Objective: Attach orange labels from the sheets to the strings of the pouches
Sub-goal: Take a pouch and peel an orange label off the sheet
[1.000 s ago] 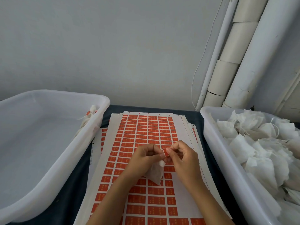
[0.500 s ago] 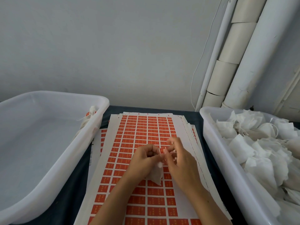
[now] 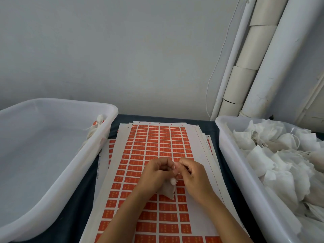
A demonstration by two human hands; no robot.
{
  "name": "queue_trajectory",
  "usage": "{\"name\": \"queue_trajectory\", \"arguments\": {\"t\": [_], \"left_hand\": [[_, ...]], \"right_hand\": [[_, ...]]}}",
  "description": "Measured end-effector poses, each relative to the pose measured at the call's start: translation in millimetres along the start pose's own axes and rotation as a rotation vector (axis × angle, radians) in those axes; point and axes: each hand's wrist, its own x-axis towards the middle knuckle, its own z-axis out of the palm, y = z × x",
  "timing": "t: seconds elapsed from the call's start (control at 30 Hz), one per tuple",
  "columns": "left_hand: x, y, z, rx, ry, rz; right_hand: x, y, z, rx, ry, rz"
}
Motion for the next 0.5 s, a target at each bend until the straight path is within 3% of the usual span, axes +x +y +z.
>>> {"name": "queue_trajectory", "arguments": {"t": [0.37,0.43,0.5], "left_hand": [[2.1,-4.4,9.7,0.077,0.126,0.041],[1.6,-3.0,6.7,0.114,0.089,0.016],[-0.8,-1.2,-3.2,0.21,-0.071,-0.005]], "right_hand": [[-1.3,-0.5,-1.6,0.108,-0.023,0.075],[-1.3,0.7,-2.6,0.145,-0.008,0.086],[-2.2,0.8,-5.4,0.174,0.003,0.11]]}}
